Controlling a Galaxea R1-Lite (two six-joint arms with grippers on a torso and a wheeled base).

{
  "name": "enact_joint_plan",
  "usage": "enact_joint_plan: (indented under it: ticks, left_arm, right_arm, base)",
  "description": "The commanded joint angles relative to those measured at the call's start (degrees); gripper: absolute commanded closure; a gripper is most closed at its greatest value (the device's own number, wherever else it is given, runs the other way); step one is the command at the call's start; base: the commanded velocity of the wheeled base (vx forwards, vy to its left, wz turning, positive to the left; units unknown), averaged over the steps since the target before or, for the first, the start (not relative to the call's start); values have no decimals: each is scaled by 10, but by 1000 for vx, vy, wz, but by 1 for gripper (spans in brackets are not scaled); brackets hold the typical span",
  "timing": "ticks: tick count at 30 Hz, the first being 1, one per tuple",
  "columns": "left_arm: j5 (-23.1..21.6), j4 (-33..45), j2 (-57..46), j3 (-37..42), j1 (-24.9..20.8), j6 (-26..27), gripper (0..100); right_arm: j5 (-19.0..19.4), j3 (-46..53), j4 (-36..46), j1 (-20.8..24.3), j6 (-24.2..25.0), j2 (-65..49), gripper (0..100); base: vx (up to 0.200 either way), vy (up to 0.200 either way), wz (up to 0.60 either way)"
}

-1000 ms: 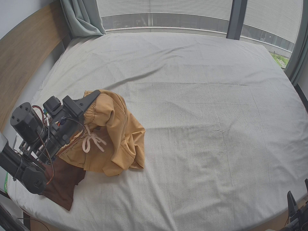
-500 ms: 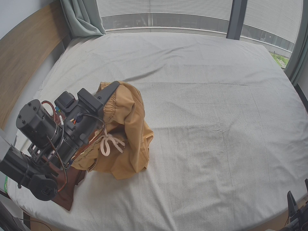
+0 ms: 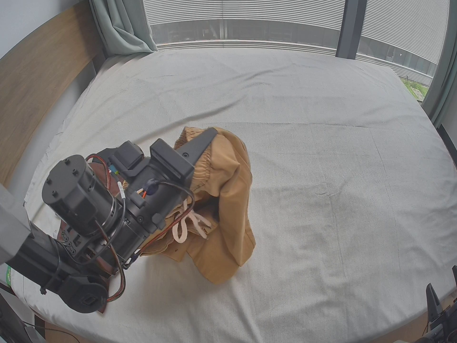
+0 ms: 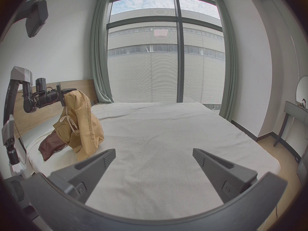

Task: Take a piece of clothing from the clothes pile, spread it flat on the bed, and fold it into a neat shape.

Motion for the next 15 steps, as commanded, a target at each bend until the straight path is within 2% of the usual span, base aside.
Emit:
enact_joint_plan:
  ticks: [1,15]
  left_arm:
    - [1,-1,24,-5,-22,1,100]
    - [-5,-2,105,-72,-91,6,100]
  right_arm:
    - [0,10,0,0,0,-8,0]
    - [0,10,0,1,0,-8,0]
  base:
    - [0,0,0]
    - [0,0,0]
